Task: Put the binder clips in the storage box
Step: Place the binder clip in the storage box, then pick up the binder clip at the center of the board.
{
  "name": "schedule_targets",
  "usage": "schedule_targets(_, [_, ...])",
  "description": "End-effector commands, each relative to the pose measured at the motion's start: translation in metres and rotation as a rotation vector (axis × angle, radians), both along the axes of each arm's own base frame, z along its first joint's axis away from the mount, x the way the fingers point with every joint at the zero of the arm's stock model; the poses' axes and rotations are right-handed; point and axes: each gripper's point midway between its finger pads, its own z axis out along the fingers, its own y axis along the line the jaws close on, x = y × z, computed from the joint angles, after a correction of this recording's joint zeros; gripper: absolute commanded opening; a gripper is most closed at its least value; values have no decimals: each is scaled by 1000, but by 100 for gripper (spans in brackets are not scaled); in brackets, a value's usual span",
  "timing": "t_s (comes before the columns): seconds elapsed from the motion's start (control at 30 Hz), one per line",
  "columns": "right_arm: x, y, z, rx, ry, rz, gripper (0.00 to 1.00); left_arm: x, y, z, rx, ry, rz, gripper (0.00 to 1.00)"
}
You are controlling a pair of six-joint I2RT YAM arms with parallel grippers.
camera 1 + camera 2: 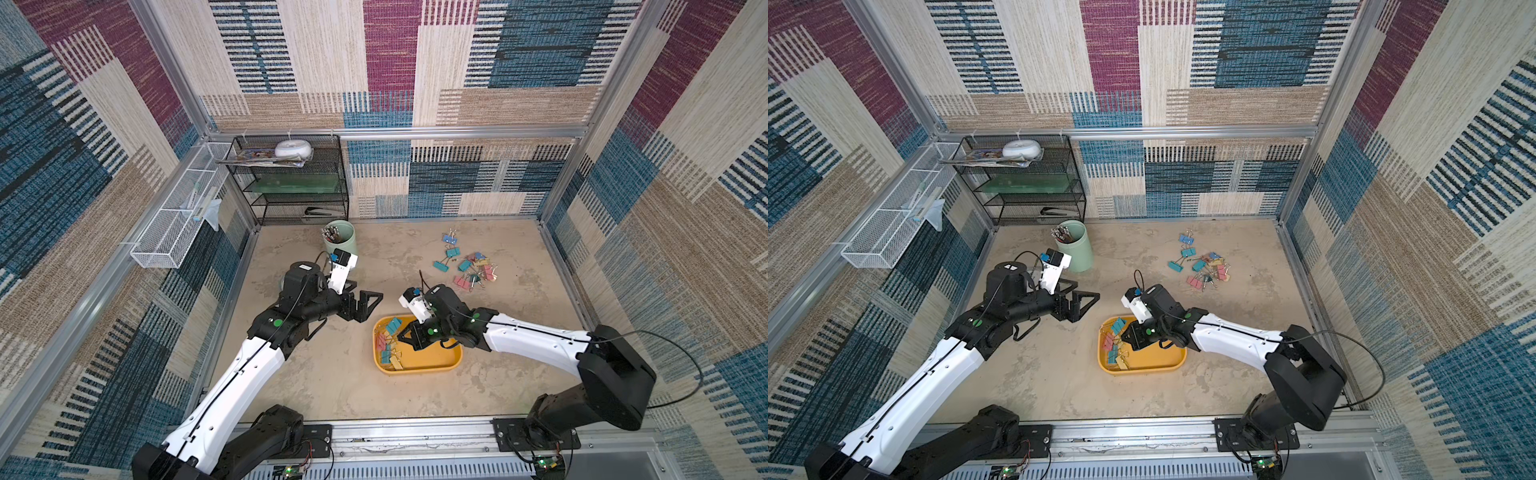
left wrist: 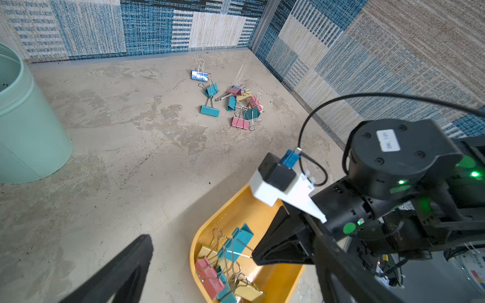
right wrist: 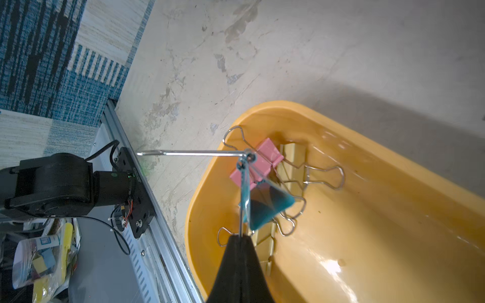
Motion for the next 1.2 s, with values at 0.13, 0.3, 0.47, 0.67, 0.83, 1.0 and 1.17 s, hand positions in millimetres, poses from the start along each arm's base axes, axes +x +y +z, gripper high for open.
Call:
schedule_targets(0.13, [7, 9, -22, -28, 13, -8, 0, 2, -1, 4, -9, -14, -6, 100])
schedule_targets(0.3, [4, 2, -32, -58, 32, -23, 8, 2, -1, 4, -7, -15, -4, 100])
schedule_targets(0.47, [10, -4, -18, -60, -13, -61, 23, 2, -1, 3, -6, -13, -4, 100])
schedule_targets(0.67, [43, -27, 22, -130, -186, -216, 32, 3, -1, 2, -5, -9, -5, 100])
schedule_targets(0.83, [97, -85, 80, -165, -417, -616, 35, 3, -1, 2, -4, -11, -5, 100])
schedule_targets(1.0, [148, -132, 112, -142, -500, -774, 36, 2, -1, 1, -2, -11, -4, 100])
schedule_targets(1.17, [199, -144, 86, -348, -477, -654, 37, 2, -1, 2, -3, -14, -5, 100])
